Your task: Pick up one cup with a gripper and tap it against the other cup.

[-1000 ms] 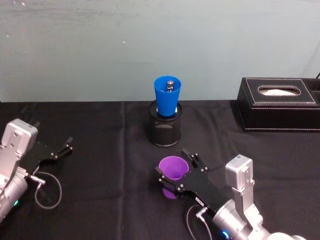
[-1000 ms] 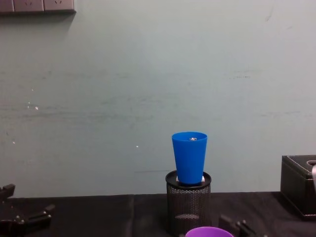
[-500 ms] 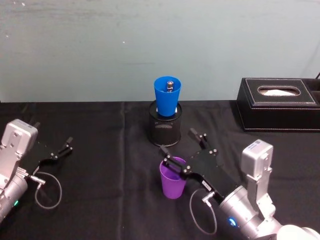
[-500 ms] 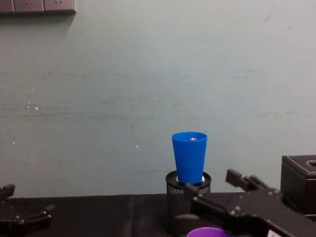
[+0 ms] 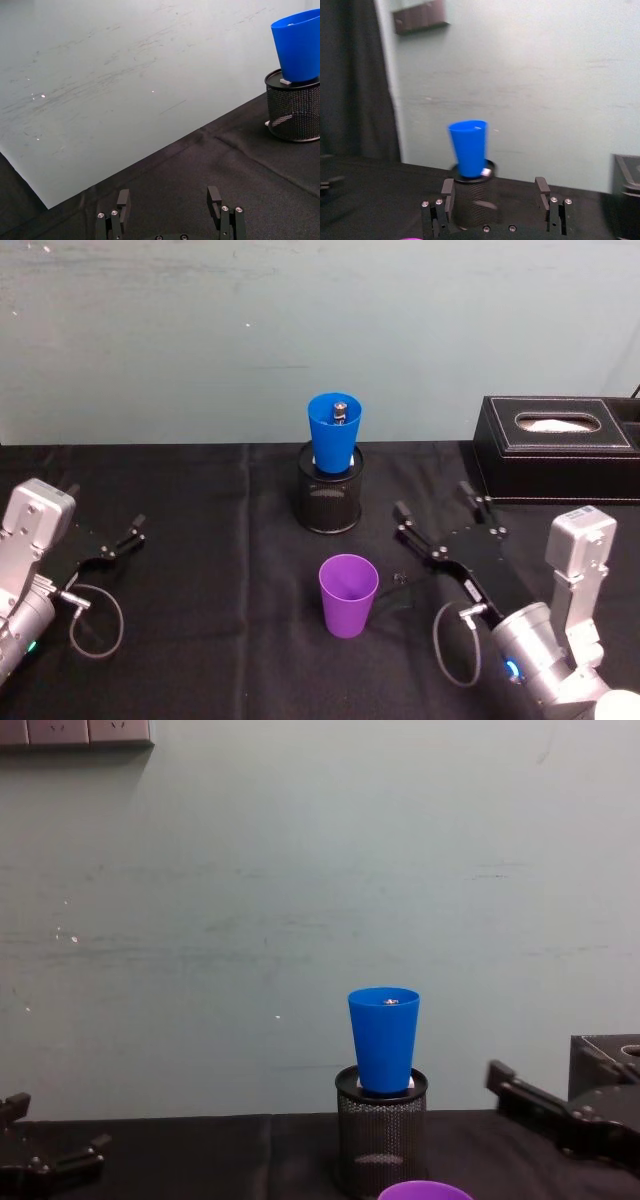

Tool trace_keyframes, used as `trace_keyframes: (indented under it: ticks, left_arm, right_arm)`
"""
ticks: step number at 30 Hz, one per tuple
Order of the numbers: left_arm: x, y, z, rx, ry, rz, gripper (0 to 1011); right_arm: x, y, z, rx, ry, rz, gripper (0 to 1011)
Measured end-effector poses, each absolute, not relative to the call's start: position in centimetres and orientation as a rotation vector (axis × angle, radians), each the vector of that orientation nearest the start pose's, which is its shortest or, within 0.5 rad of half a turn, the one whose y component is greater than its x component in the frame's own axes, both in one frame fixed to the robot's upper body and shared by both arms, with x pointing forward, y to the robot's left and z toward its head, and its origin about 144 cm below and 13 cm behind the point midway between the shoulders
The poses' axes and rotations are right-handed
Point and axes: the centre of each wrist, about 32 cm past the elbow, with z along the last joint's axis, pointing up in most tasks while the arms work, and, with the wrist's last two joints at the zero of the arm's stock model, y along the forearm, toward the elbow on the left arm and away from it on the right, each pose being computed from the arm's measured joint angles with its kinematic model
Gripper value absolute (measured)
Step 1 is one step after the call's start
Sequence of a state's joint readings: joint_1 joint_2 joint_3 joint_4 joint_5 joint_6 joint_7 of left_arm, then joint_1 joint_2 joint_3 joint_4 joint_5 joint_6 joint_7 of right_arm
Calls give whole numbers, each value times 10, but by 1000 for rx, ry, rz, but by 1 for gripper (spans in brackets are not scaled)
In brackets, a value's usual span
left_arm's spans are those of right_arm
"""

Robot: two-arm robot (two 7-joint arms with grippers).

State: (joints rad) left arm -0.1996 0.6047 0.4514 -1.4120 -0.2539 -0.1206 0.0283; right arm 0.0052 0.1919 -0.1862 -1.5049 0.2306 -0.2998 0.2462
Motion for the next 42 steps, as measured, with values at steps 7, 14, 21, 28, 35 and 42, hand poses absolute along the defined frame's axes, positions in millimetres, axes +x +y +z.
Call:
trace_keyframes:
  ticks: [7, 14, 21, 28, 35, 42]
  left_arm:
    - [489, 310, 1140, 304, -285, 1248, 1000]
    - [489, 310, 1140, 304, -285, 1248, 1000]
    - [489, 310, 1140, 304, -285, 1248, 1000]
    - [489, 310, 1140, 304, -285, 1248, 1000]
    - [489, 310, 1140, 305, -285, 1248, 1000]
    - [489, 310, 1140, 304, -285, 1248, 1000]
  right_arm:
    - [456, -238, 1111, 126, -110, -1255, 1003]
    - [458, -239, 1103, 95, -90, -1294, 1003]
    - [459, -238, 1100, 83, -72, -1301, 1003]
    - [459, -238, 1100, 83, -75, -1300, 1003]
    - [459, -238, 1101, 84, -78, -1299, 1002]
    - [459, -238, 1101, 85, -79, -1298, 1002]
